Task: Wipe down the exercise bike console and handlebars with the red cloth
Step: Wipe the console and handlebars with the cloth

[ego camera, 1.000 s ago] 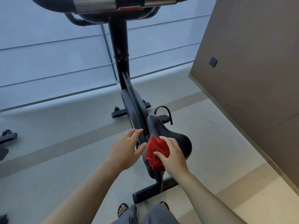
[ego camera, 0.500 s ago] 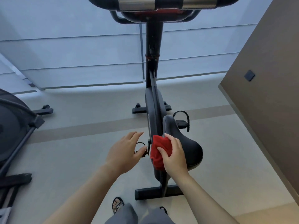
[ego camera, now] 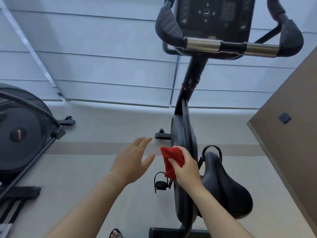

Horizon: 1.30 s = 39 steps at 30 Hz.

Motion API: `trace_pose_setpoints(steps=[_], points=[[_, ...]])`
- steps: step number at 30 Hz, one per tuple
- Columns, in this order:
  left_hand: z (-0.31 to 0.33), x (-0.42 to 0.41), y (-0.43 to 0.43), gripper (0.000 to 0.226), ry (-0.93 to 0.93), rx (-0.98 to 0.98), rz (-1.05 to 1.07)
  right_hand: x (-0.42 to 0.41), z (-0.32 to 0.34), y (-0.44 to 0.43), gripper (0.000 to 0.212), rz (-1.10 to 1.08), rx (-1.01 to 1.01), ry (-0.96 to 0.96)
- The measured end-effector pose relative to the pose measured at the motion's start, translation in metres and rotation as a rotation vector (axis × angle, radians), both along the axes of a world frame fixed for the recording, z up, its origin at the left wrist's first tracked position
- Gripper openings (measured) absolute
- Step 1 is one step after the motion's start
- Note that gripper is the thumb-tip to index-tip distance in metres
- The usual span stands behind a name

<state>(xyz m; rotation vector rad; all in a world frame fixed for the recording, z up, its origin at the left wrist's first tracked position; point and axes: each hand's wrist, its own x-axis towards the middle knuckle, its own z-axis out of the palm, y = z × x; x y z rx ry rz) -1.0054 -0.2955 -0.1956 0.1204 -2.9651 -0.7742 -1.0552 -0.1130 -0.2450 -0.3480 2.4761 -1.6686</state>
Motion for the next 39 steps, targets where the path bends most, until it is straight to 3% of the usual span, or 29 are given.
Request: trace_pose_setpoints(steps=[13, 24, 31, 39], points=[[0.043, 0.012, -0.206, 0.055, 0.128, -0.068, 0.149, -0.028, 0.054, -0.211, 0.033, 0.034, -0.225, 0.028], [0.057, -0.021, -0.269, 0.057, 0.168, -0.088, 0.136, -0.072, 0.068, -0.269, 0.041, 0.094, -0.194, 0.107], [0.047, -0.087, -0.298, 0.058, 0.145, -0.080, 0.050, -0.130, 0.064, -0.296, 0.051, 0.058, -0.088, 0.183], [0.060, -0.233, -0.332, 0.056, 0.173, -0.124, -0.049, -0.251, 0.069, -0.332, 0.047, -0.013, -0.161, 0.154]])
